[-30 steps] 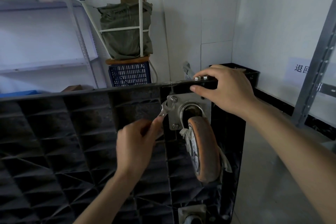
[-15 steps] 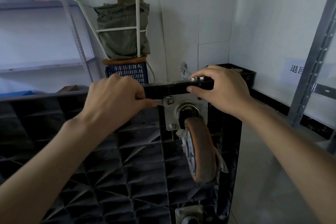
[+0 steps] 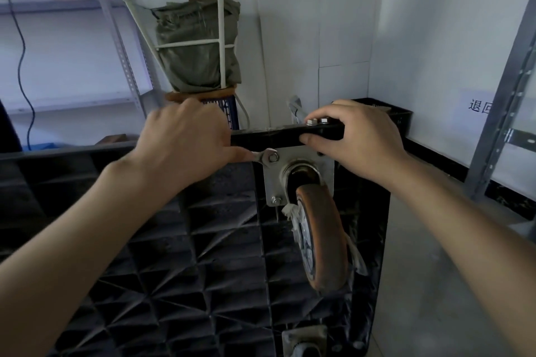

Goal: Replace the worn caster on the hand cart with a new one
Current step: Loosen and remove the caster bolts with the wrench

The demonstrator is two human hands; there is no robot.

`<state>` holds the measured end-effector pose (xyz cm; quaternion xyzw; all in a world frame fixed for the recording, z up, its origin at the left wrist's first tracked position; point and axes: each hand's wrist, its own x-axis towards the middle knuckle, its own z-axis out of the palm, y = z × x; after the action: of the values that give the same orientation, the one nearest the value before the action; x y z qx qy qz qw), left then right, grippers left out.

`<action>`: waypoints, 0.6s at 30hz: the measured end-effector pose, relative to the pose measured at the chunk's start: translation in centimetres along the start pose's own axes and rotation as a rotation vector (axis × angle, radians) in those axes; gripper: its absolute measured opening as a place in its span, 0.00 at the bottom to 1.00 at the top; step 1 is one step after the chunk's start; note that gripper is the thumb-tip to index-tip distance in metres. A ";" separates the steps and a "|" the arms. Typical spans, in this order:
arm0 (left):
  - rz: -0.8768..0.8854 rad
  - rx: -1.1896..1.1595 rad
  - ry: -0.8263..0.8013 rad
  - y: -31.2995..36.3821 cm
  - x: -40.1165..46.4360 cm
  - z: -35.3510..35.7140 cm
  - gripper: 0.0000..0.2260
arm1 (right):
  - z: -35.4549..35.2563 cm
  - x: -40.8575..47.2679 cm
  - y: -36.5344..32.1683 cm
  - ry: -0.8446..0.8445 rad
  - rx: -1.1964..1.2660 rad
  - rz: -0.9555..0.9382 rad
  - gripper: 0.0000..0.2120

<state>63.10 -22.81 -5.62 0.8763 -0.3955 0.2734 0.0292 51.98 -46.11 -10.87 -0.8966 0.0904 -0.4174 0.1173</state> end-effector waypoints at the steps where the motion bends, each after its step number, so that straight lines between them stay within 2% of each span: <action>1: -0.025 -0.091 -0.033 -0.2 -0.5 0.7 0.29 | 0.0 0.0 0.0 -0.001 -0.004 0.002 0.14; 6: -0.179 -0.550 -0.115 0.9 -3.9 5.3 0.27 | 0.0 0.0 -0.1 -0.008 -0.012 -0.002 0.15; 11: -0.466 -1.232 0.033 4.4 -6.1 9.3 0.21 | 0.0 0.1 0.0 -0.013 0.001 0.018 0.15; 13: -0.519 -1.374 0.021 5.5 -6.5 9.7 0.22 | 0.1 0.1 0.0 -0.013 -0.001 0.018 0.15; 16: -0.566 -1.561 -0.078 6.5 -6.6 9.5 0.21 | 0.0 0.2 0.1 -0.016 0.000 0.023 0.16; 18: -0.574 -1.607 -0.120 6.6 -6.8 9.3 0.21 | 0.0 0.2 0.1 -0.019 -0.002 0.023 0.16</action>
<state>59.03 -25.21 -17.99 0.6687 -0.2330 -0.1548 0.6889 52.07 -46.26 -10.77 -0.8995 0.1000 -0.4075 0.1219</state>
